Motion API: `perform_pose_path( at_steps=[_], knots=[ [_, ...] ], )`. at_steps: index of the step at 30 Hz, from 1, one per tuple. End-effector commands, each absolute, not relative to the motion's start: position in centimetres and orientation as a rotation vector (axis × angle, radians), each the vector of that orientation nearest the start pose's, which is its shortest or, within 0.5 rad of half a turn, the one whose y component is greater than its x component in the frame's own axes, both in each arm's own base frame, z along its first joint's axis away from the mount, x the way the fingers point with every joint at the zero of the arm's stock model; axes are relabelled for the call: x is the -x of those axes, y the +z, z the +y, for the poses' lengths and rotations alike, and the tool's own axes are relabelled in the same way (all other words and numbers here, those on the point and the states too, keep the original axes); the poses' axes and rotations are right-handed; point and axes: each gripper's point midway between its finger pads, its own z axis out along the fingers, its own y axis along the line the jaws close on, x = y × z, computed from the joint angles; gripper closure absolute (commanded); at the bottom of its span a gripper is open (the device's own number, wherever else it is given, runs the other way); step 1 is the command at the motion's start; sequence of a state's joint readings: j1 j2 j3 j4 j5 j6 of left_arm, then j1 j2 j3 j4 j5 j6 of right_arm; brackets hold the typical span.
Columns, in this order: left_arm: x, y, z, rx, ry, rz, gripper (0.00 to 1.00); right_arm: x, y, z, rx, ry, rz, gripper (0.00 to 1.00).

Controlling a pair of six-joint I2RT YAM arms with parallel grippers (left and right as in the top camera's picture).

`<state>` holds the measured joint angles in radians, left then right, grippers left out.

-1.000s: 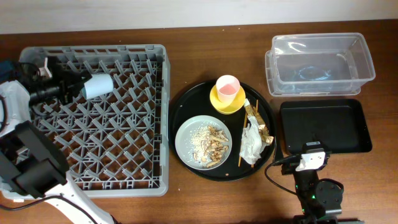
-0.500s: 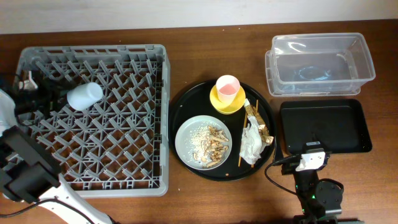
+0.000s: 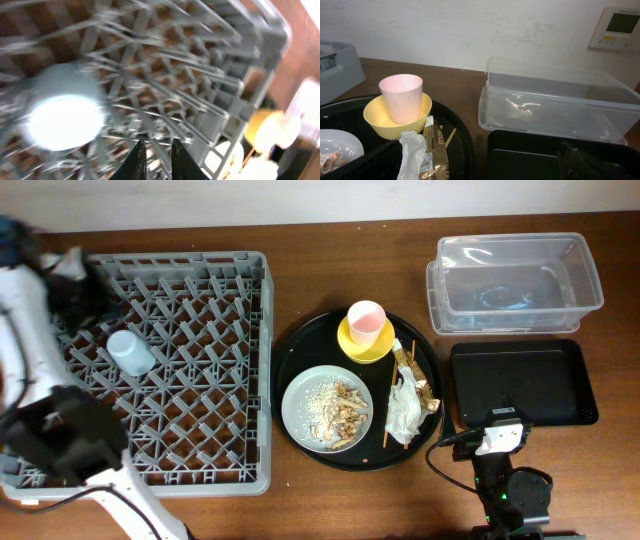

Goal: Sort waste into correct bins and load items into the dishwasher rack
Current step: 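Move the left gripper back to the pink cup, then grasp the pink cup and place it upside down in the rack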

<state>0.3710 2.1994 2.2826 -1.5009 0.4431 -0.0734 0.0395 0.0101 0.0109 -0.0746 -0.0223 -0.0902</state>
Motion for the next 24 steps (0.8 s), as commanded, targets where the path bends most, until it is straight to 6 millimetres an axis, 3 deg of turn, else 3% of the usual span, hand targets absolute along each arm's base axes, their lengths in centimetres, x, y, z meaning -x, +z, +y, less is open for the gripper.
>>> perform_pose_path(
  at_steps=[1,4,6,8,10,11,14,17,20,24],
  knots=[
    [-45.7,18.5,0.5,0.096,-0.602,2.861,0.84,-24.6,15.6,1.4,0.125,-0.025,1.644,0.01],
    [-47.1,19.1,-11.2,-0.304,-0.621,2.776,0.84,-24.6,15.6,1.4,0.125,-0.025,1.644,0.01],
    [-48.0,19.8,-16.9,-0.482,-0.597,2.667,0.83,-24.6,15.6,1.4,0.125,-0.025,1.644,0.01],
    [-48.3,20.0,-23.7,-0.662,-0.541,2.539,0.76,-24.6,15.6,1.4,0.125,-0.025,1.644,0.01],
    [-48.0,19.3,-28.1,-0.76,-0.491,2.474,0.76,-24.6,15.6,1.4,0.125,-0.026,1.643,0.01],
    [-47.9,17.7,-30.7,-0.812,-0.414,2.452,0.76,-24.6,15.6,1.4,0.125,-0.025,1.644,0.01],
    [-47.0,12.7,-34.6,-0.904,-0.304,2.471,0.76,-24.6,15.6,1.4,0.125,-0.025,1.644,0.01],
    [-45.4,9.1,-36.6,-0.98,-0.292,2.514,0.76,-24.6,15.6,1.4,0.125,-0.025,1.644,0.01],
    [-44.2,8.6,-37.6,-1.02,-0.294,2.519,0.76,-24.6,15.6,1.4,0.125,-0.025,1.644,0.01],
    [-44.0,8.3,-37.1,-1.021,-0.279,2.542,0.77,-24.6,15.6,1.4,0.125,-0.025,1.644,0.01]
  ],
)
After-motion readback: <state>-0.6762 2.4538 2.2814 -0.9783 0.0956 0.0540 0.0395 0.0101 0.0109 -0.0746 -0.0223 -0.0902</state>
